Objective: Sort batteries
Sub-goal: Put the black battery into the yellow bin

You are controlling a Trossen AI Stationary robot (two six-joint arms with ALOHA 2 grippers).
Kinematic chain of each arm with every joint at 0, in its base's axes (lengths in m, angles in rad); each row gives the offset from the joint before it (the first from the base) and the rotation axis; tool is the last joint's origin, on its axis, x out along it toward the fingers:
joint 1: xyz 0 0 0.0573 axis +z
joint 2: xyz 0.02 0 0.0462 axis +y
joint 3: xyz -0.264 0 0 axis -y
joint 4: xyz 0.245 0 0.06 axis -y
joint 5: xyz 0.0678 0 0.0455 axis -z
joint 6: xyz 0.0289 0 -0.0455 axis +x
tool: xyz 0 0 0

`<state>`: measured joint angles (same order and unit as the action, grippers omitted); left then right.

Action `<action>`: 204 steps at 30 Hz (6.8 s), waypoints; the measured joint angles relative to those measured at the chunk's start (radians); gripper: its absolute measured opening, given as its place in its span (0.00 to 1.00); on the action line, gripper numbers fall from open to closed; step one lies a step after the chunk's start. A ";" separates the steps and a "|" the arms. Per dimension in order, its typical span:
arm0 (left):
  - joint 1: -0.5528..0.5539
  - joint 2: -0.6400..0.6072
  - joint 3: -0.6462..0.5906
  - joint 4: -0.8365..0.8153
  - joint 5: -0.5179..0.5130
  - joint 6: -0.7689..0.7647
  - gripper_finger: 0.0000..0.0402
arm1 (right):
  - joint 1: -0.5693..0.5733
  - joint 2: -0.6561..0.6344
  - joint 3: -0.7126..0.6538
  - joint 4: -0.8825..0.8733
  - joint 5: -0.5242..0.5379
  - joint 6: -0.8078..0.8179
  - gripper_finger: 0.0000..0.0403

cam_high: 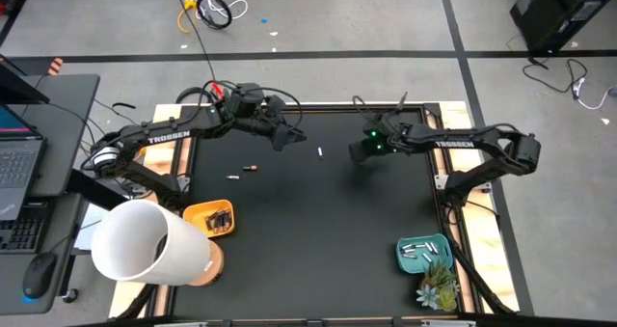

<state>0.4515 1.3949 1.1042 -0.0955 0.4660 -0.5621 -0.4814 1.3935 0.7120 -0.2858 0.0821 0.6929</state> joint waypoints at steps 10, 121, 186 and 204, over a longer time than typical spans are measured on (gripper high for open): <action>0.000 0.000 0.000 0.010 -0.012 0.000 0.46 | 0.136 0.098 0.004 0.041 0.007 0.076 0.43; 0.000 0.000 0.000 0.085 -0.008 -0.021 0.46 | 0.140 0.421 0.274 -0.195 -0.124 -0.181 0.45; -0.014 0.000 0.000 -0.021 -0.070 -0.018 0.46 | 0.031 0.382 0.176 0.003 -0.026 -0.411 0.07; -0.014 0.000 0.000 -0.020 -0.065 -0.049 0.46 | 0.041 0.308 0.167 0.018 -0.154 -0.403 0.01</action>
<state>0.4376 1.3949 1.1046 -0.1158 0.4005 -0.6109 -0.4401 1.7014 0.8785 -0.2683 -0.0724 0.2899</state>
